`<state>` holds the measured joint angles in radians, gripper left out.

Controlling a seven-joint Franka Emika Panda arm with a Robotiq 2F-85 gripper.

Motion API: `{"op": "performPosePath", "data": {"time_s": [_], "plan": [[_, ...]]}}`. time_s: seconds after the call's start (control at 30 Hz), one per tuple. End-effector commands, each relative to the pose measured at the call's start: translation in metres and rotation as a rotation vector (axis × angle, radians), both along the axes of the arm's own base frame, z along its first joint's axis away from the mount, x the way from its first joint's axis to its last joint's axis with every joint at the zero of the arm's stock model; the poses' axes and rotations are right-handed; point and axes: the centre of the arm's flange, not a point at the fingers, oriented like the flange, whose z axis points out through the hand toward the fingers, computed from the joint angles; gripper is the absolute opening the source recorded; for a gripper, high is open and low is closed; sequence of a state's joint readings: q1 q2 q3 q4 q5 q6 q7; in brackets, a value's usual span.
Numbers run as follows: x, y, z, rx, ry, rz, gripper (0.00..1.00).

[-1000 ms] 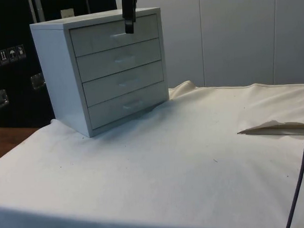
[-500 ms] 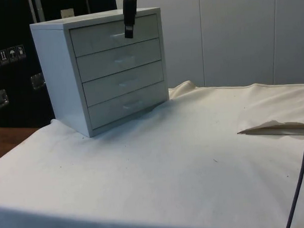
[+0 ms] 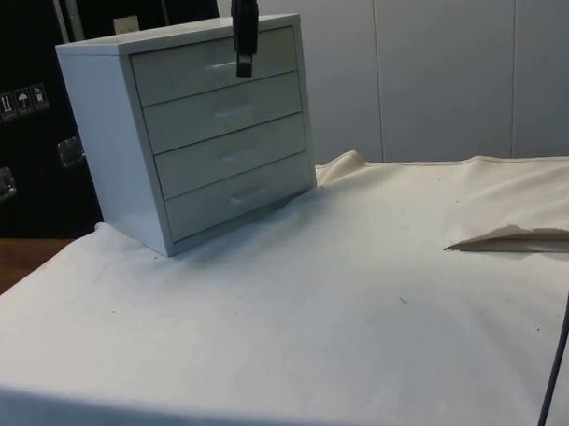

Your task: Open the drawer, then close it.

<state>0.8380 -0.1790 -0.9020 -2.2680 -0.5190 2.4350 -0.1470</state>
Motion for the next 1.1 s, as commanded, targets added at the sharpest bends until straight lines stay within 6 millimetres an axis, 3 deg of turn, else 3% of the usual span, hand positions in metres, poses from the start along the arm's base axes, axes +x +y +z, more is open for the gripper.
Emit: {"op": "performPosePath", "data": {"time_s": [0.0,0.63,1.07], "plan": [[0.0,-0.001,-0.001,-0.009,-0.006,0.01,1.0],[0.002,-0.007,-0.005,-0.072,-0.017,0.091,1.0],[0.006,0.0,-0.015,-0.109,-0.072,0.121,1.0]]}}
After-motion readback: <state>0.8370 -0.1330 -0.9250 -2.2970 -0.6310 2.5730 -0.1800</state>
